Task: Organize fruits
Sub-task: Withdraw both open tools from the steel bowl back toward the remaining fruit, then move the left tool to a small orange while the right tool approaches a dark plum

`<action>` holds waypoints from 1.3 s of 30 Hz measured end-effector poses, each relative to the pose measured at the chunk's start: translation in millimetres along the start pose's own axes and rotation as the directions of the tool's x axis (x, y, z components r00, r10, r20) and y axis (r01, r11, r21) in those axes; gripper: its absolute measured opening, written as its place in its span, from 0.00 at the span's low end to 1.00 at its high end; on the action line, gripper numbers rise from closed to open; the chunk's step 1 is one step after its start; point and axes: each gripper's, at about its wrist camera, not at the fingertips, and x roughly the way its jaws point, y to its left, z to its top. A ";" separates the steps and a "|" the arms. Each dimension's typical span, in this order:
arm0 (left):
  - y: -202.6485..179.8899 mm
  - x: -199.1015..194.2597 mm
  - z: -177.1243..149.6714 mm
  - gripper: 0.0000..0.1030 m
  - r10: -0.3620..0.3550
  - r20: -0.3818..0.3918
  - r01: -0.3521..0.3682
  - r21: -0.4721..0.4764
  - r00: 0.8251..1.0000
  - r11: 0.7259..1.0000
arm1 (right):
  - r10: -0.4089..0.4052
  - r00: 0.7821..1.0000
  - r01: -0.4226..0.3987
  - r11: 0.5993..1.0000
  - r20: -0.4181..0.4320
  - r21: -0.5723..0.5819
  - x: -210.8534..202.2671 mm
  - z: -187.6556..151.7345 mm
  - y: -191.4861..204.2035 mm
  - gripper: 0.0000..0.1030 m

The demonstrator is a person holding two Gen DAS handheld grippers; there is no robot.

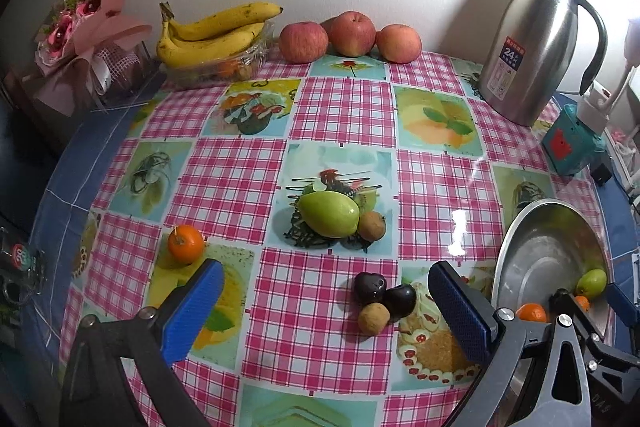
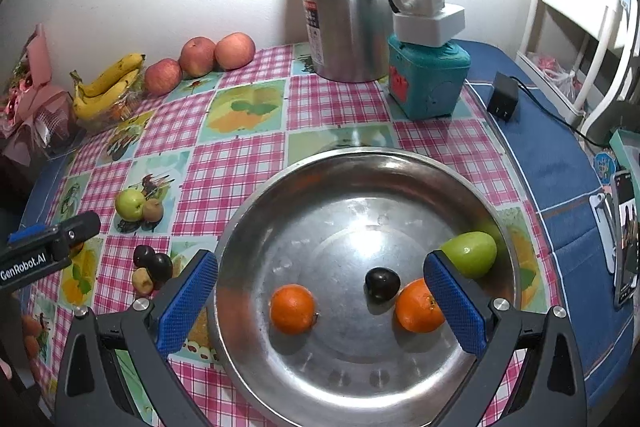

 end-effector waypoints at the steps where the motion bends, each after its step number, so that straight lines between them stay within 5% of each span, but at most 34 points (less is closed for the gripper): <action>1: 2.9 -0.2 0.8 1.00 0.000 0.000 0.000 0.000 1.000 1.000 | 0.002 1.000 -0.002 1.000 -0.006 -0.007 0.4 -0.1 2.1 1.00; 14: 46.1 -7.7 11.6 1.00 0.074 0.059 -0.074 -0.015 0.996 0.997 | 0.023 0.999 -0.022 0.999 0.032 -0.028 -7.7 7.0 24.9 0.99; 25: 62.2 -4.2 13.2 1.00 0.004 0.057 0.000 -0.076 0.998 0.997 | -0.085 0.989 0.082 0.996 0.120 0.028 -20.5 16.4 27.4 0.99; 39: 89.5 8.0 9.9 1.00 -0.022 0.005 0.023 -0.153 1.000 0.988 | 0.120 0.991 -0.111 0.985 0.060 -0.133 -11.0 8.2 94.2 0.99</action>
